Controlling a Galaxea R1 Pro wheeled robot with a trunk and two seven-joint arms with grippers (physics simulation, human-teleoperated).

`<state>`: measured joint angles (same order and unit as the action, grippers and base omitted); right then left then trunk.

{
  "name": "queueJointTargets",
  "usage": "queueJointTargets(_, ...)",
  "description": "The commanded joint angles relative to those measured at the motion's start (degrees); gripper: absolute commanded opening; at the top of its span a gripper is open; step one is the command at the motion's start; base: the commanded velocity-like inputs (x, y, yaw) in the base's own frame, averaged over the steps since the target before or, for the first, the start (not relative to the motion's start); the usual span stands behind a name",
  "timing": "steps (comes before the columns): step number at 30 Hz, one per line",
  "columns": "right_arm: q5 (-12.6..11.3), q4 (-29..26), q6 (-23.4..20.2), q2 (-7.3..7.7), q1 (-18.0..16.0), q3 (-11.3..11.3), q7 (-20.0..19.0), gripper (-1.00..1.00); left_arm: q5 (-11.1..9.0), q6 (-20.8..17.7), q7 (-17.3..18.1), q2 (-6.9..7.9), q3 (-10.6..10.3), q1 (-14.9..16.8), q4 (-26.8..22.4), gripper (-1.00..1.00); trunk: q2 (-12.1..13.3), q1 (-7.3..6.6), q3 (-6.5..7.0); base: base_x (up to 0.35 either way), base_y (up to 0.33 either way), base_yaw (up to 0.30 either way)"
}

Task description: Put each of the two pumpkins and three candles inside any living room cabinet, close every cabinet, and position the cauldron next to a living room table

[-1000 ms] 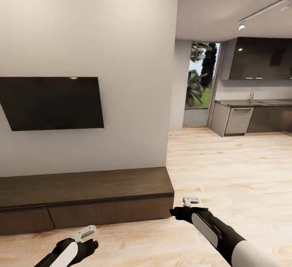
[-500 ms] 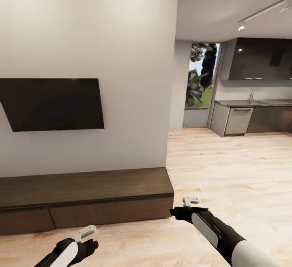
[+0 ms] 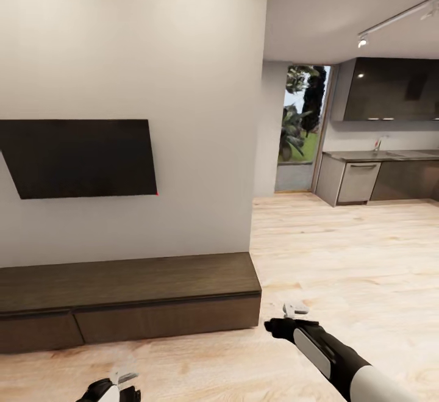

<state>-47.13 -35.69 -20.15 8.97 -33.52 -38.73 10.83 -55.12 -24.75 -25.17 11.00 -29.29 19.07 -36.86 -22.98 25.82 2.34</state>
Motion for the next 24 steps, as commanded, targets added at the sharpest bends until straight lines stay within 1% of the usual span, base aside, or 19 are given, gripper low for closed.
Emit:
queueJointTargets(1,-0.6,1.7,1.3,0.08,-0.1,-0.5,0.5,1.00,-0.1,1.7,0.9,-0.59,-0.6,0.1,2.9,1.00,0.1,-0.03,0.03,0.000,0.000,0.000)
queueJointTargets(2,-0.5,5.3,3.6,0.08,-0.1,-0.7,0.4,1.00,0.5,5.1,5.6,-1.82,-0.9,0.1,8.6,1.00,0.1,-0.03,0.03,0.000,0.000,0.000)
queueJointTargets(4,-0.4,9.6,6.2,0.21,-0.1,-1.1,0.2,1.00,1.4,7.9,11.3,-2.66,-1.2,0.0,15.1,1.00,0.1,-0.03,0.03,0.000,0.000,0.000)
queueJointTargets(5,-0.5,12.9,8.4,0.23,0.0,-1.4,-0.1,1.00,2.5,9.1,14.4,-3.02,-1.3,0.0,18.9,1.00,0.1,-0.03,0.03,0.000,0.000,0.000)
queueJointTargets(7,-0.5,17.7,11.5,0.10,0.5,-1.6,-1.9,1.00,3.8,10.8,16.5,-3.50,-1.3,-0.1,21.9,1.00,0.1,-0.03,0.03,0.000,0.000,0.000)
queueJointTargets(8,-0.5,20.1,12.9,0.03,1.0,-1.7,-3.7,1.00,4.1,12.1,17.0,-3.75,-1.3,-0.1,22.8,1.00,0.1,-0.03,0.03,0.000,0.000,0.000)
queueJointTargets(9,-0.5,21.2,13.4,0.02,1.2,-1.7,-4.7,1.00,4.2,12.9,17.2,-3.88,-1.3,-0.2,23.2,1.00,0.1,-0.03,0.03,0.000,0.000,0.000)
queueJointTargets(10,-0.6,26.7,15.5,0.06,2.1,-1.7,-11.4,1.00,4.6,16.3,18.2,-5.57,-1.3,-0.3,28.9,1.00,0.1,-0.03,0.03,0.000,0.000,0.000)
queueJointTargets(11,-0.6,27.6,15.8,0.07,2.5,-1.7,-12.4,1.00,4.6,16.7,18.4,-6.19,-1.3,-0.4,30.5,1.00,0.1,-0.03,0.03,0.000,0.000,0.000)
queueJointTargets(13,-0.7,28.6,16.1,0.08,3.8,-1.7,-13.3,1.00,4.7,17.3,18.5,-6.90,-1.3,-0.7,32.4,1.00,0.1,-0.03,0.03,0.000,0.000,0.000)
queueJointTargets(14,-0.8,28.8,16.2,0.08,4.2,-1.7,-13.4,1.00,4.7,17.6,18.5,-7.00,-1.3,-0.8,32.7,1.00,0.1,-0.03,0.03,0.000,0.000,0.000)
queueJointTargets(15,-0.8,29.2,17.6,0.09,5.8,-1.7,-13.6,1.00,4.7,18.7,18.5,-7.20,-1.3,-0.9,33.3,1.00,0.1,-0.03,0.03,0.000,0.000,0.000)
queueJointTargets(16,-0.8,29.3,18.5,0.09,6.6,-1.7,-13.7,1.00,4.6,19.6,18.6,-7.29,-1.3,-0.9,33.6,1.00,0.1,-0.03,0.03,0.000,0.000,0.000)
queueJointTargets(19,-0.8,29.4,20.3,0.14,8.7,-1.6,-13.7,1.00,4.6,20.2,18.6,-7.36,-1.3,-1.1,33.8,1.00,0.1,-0.03,0.03,0.000,0.000,0.000)
queueJointTargets(24,-0.8,30.2,21.3,0.15,10.4,-1.6,-13.7,1.00,4.6,20.5,18.6,-7.48,-1.3,-1.8,33.9,1.00,0.1,-0.03,0.03,0.000,0.000,0.000)
